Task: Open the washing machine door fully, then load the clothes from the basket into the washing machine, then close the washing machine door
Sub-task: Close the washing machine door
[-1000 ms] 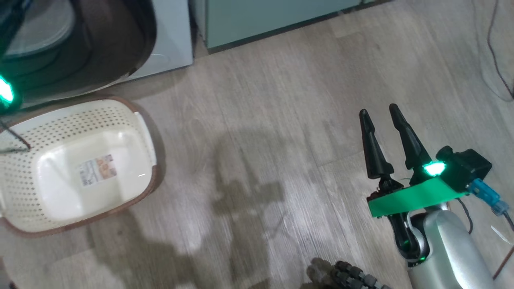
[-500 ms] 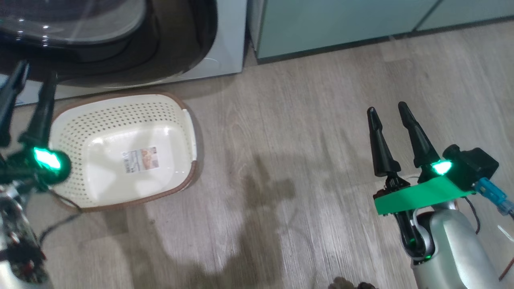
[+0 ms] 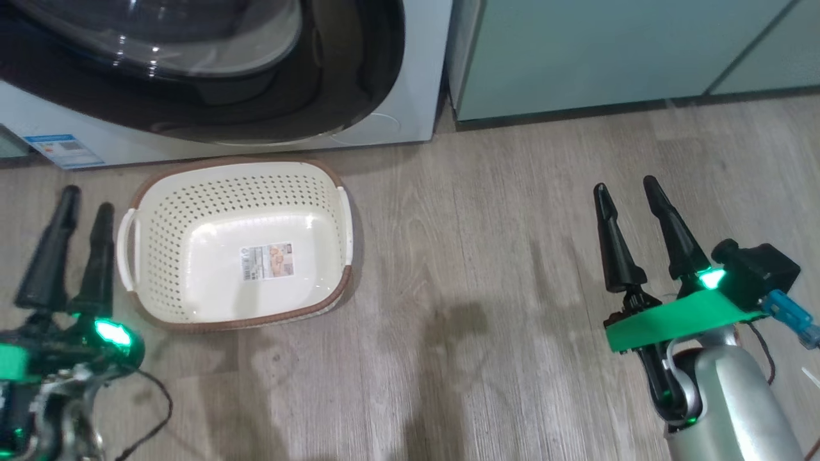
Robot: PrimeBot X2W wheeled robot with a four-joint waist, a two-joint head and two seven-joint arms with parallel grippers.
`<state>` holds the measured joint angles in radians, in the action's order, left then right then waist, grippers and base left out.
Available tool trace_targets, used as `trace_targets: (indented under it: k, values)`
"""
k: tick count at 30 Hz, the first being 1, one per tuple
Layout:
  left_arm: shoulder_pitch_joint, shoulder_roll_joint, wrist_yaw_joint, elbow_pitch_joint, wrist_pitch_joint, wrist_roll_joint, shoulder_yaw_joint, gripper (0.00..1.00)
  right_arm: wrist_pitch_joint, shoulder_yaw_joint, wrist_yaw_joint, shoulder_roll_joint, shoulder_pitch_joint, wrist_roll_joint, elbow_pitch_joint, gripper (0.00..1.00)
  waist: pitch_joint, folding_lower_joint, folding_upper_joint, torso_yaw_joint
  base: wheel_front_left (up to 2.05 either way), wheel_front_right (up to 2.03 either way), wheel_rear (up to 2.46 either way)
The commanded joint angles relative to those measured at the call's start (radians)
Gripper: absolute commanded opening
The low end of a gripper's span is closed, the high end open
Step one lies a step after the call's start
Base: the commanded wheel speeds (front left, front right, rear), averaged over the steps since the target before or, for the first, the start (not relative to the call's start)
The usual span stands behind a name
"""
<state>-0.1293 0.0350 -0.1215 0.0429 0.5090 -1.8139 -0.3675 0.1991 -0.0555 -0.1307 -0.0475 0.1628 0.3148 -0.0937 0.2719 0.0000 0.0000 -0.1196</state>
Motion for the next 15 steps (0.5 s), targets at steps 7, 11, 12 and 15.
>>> trace_targets:
  k: [7,11,12,15]
  values:
    - [0.032,0.016,-0.009,0.136,-0.258,0.389,0.098,1.0,-0.025,-0.003,0.0,-0.003,-0.005,-0.029,0.06,1.0,-0.04,0.0,0.0,0.034,0.0,0.0,0.0]
    - [0.042,0.034,-0.009,0.158,-0.4,0.617,0.16,1.0,-0.042,0.008,0.0,-0.003,-0.015,-0.042,0.076,1.0,-0.061,0.0,0.0,0.044,0.0,0.0,0.0]
    - [0.044,0.046,-0.009,0.159,-0.429,0.68,0.174,1.0,-0.047,0.011,0.0,-0.003,-0.017,-0.046,0.08,1.0,-0.066,0.0,0.0,0.047,0.0,0.0,0.0]
    - [0.046,0.078,0.002,0.162,-0.519,0.887,0.207,1.0,-0.061,0.019,0.0,-0.003,-0.025,-0.061,0.093,1.0,-0.082,0.0,0.0,0.054,0.0,0.0,0.0]
